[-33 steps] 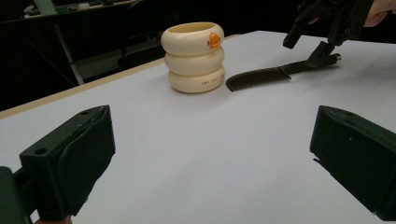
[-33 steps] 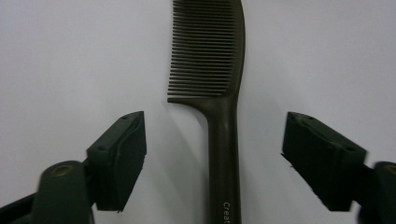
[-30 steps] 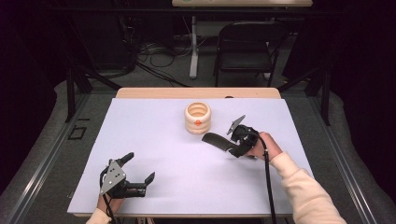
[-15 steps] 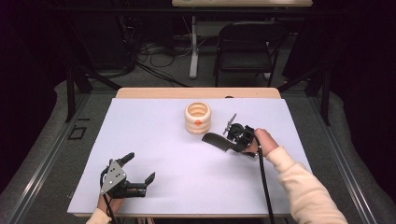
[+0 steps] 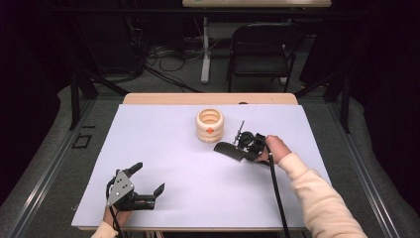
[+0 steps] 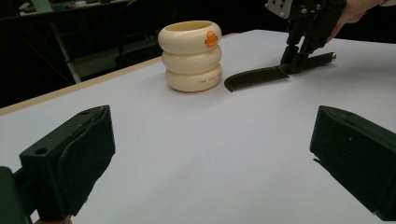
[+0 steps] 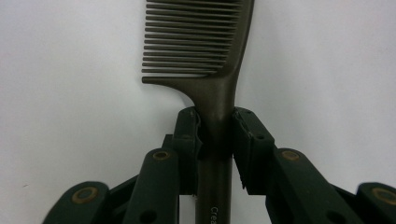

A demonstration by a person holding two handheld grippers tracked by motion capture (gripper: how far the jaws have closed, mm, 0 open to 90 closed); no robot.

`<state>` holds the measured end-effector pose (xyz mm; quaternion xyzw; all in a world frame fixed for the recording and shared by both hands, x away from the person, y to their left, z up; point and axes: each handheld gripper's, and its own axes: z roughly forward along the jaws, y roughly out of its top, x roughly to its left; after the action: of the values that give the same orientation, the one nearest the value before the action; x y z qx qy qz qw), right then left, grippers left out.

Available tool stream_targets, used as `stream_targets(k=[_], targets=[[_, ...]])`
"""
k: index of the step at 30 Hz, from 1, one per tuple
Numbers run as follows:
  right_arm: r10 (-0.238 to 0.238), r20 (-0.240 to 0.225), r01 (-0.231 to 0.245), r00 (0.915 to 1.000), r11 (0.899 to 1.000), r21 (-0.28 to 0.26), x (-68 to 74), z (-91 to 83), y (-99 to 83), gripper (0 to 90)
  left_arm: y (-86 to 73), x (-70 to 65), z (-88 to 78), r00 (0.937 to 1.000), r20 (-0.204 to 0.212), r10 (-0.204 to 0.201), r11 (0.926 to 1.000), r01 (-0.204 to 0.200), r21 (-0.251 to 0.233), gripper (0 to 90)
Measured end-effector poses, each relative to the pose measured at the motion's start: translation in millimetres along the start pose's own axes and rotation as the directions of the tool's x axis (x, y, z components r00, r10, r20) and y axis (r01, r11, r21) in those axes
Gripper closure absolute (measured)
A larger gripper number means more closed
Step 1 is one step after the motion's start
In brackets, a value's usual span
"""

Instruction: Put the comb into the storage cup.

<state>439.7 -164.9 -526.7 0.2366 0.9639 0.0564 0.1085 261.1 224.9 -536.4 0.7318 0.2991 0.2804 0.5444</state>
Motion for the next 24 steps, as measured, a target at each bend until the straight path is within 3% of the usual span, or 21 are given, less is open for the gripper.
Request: stream_targets(k=[10, 19, 24], targets=[[-0.016, 0.001, 0.016, 0.9999, 1.0, 0.022, 1.9, -7.8, -0.5, 72.7, 0.0, -0.2, 0.0, 1.0, -0.002, 0.001, 1.0, -0.001, 0.001, 0.2], [-0.004, -0.006, 0.004, 1.0, 0.999, -0.039, -0.4, -17.5, -9.0, 72.7, -0.1, -0.4, 0.0, 1.0, -0.004, 0.0, 1.0, 0.0, 0.003, 0.2], [0.005, -0.016, -0.006, 0.9999, 0.999, -0.047, -0.4, -23.4, -12.3, 72.7, -0.2, 0.0, 0.0, 1.0, -0.004, 0.0, 1.0, 0.0, 0.004, 0.2]])
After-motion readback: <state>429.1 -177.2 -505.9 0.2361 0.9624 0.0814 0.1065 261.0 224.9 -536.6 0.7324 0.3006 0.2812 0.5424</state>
